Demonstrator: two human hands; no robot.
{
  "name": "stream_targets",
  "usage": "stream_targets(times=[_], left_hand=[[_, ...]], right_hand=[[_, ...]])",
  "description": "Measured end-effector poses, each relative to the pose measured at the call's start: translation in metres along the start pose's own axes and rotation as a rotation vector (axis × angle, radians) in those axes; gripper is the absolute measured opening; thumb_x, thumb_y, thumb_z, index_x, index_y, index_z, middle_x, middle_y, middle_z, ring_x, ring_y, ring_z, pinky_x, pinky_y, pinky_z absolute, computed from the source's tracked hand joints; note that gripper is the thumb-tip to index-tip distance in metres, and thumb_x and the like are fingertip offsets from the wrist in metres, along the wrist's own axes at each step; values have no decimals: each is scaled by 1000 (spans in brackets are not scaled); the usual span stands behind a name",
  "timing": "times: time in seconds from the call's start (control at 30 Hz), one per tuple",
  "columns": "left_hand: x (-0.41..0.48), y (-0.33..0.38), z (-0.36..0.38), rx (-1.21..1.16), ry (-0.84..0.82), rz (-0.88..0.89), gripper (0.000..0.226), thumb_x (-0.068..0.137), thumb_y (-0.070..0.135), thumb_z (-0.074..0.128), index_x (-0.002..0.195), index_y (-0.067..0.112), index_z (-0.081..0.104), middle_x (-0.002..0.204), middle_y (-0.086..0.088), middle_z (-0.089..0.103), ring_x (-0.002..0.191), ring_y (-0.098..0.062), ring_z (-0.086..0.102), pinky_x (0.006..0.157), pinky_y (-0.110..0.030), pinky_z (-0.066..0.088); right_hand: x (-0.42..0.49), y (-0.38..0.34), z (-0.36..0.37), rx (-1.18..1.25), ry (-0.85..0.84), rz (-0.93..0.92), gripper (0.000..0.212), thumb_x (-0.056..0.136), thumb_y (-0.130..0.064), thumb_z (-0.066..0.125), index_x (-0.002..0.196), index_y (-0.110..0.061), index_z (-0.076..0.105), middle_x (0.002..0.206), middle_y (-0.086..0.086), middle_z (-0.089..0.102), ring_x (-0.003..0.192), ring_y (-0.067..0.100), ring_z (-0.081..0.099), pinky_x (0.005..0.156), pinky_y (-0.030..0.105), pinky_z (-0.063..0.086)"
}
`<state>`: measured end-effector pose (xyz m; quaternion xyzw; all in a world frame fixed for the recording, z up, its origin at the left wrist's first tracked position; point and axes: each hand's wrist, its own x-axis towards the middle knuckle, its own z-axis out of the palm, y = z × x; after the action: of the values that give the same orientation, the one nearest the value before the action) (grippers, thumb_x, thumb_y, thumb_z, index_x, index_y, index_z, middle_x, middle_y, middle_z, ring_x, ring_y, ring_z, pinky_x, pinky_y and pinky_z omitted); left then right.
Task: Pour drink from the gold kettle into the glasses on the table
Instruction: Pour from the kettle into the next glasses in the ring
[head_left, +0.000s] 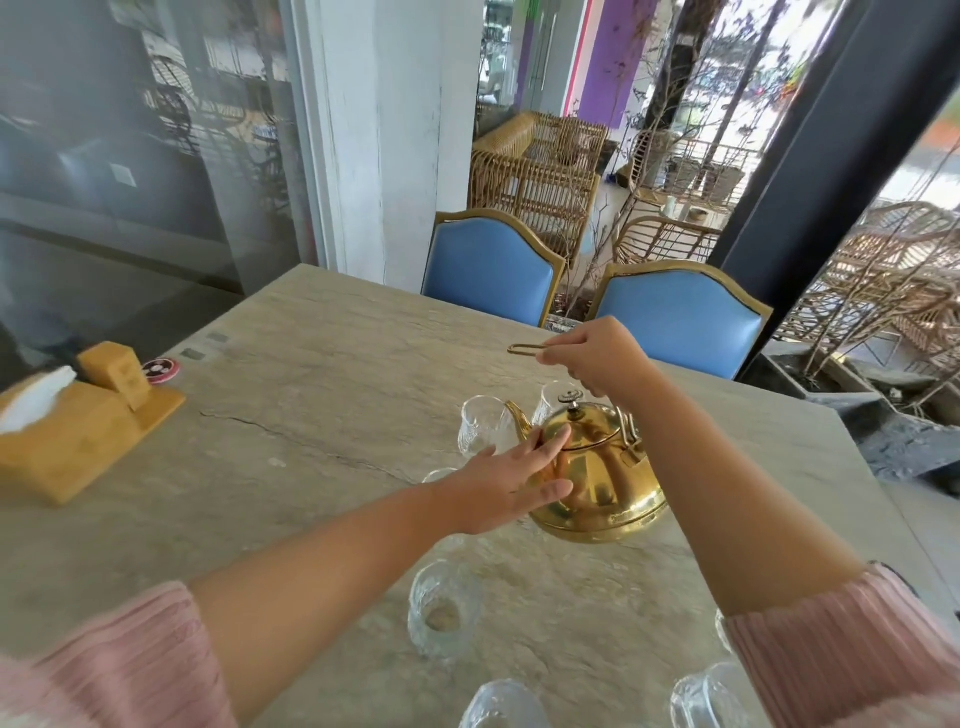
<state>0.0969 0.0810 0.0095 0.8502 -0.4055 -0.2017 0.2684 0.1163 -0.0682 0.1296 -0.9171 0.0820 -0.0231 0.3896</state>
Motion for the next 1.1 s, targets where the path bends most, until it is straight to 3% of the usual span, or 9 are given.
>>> stream_targets(times=[0.2, 0.33, 0.43, 0.83, 1.0, 1.1], left_hand=[[-2, 3, -2, -45, 24, -9, 86, 69, 88, 5, 141, 47, -19, 160, 6, -9, 147, -13, -4, 117, -49, -5], [-5, 3, -5, -63, 35, -16, 80, 77, 83, 9, 142, 46, -18, 160, 5, -9, 147, -11, -6, 117, -51, -6], [-7, 5, -7, -63, 40, -23, 68, 90, 69, 16, 143, 43, -17, 160, 6, -9, 146, -10, -7, 117, -52, -6], [-11, 17, -8, -105, 49, -20, 64, 96, 58, 22, 146, 40, -12, 160, 8, -6, 144, -3, -10, 117, -47, -8], [-11, 21, -7, -133, 54, -35, 64, 95, 58, 23, 146, 41, -12, 160, 7, -6, 145, -3, 1, 117, -47, -8], [-13, 24, -8, -148, 53, -35, 63, 97, 54, 24, 147, 40, -11, 160, 8, -6, 142, 0, -5, 117, -44, -9]], right_hand=[[5, -14, 0, -65, -32, 23, 25, 84, -19, 68, 99, 1, 74, 54, 3, 46, 31, 6, 36, 41, 18, 36], [7, -20, 2, -84, -47, 27, 26, 84, -19, 68, 97, 3, 73, 54, 3, 47, 40, 12, 38, 49, 23, 40], [9, -22, 2, -98, -54, 36, 29, 84, -19, 68, 98, 6, 71, 55, 5, 47, 41, 14, 38, 47, 24, 40], [13, -24, 0, -145, -92, 45, 33, 84, -18, 68, 100, 10, 68, 56, 8, 47, 43, 17, 38, 48, 26, 38], [17, -24, -1, -188, -114, 59, 33, 84, -19, 68, 97, 11, 67, 56, 8, 48, 44, 17, 40, 46, 25, 38], [17, -25, -1, -212, -126, 58, 32, 84, -20, 68, 96, 10, 68, 57, 9, 49, 45, 18, 41, 48, 25, 38]])
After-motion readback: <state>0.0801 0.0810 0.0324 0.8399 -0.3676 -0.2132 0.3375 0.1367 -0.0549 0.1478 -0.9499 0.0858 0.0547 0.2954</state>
